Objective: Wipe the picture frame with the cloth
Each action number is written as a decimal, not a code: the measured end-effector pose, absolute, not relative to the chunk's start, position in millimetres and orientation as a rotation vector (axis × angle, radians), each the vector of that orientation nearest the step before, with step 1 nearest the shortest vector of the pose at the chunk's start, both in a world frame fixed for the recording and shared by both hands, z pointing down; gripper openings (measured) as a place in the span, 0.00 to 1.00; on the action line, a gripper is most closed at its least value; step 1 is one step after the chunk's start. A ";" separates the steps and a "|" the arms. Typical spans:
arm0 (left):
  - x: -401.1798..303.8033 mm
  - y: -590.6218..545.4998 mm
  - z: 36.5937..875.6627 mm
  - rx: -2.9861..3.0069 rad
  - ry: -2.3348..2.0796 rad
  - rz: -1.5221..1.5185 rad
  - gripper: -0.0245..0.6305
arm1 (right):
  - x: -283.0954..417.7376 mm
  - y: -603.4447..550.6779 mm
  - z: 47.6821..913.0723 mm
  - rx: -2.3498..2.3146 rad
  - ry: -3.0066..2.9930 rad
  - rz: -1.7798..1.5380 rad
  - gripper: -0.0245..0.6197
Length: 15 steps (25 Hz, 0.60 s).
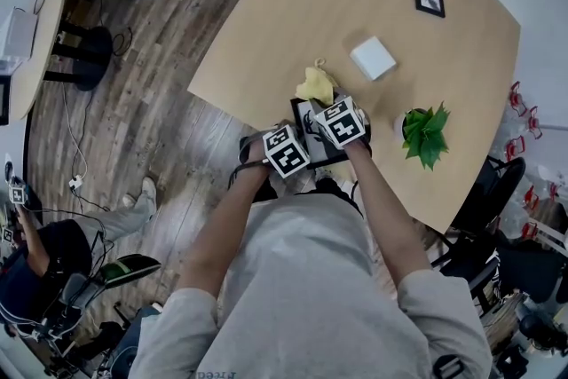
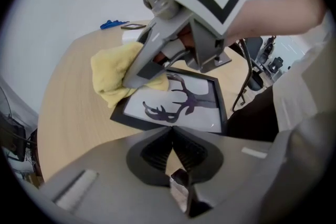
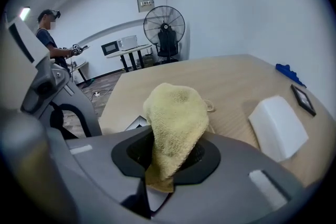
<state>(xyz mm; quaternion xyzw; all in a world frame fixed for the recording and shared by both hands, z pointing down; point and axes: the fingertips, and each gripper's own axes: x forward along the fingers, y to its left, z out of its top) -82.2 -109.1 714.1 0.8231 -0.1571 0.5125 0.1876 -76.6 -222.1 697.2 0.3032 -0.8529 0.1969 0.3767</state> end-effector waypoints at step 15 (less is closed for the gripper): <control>-82.6 -107.6 712.4 2.348 -0.400 1.400 0.12 | -125.2 -188.4 699.5 0.516 -2.202 0.494 0.16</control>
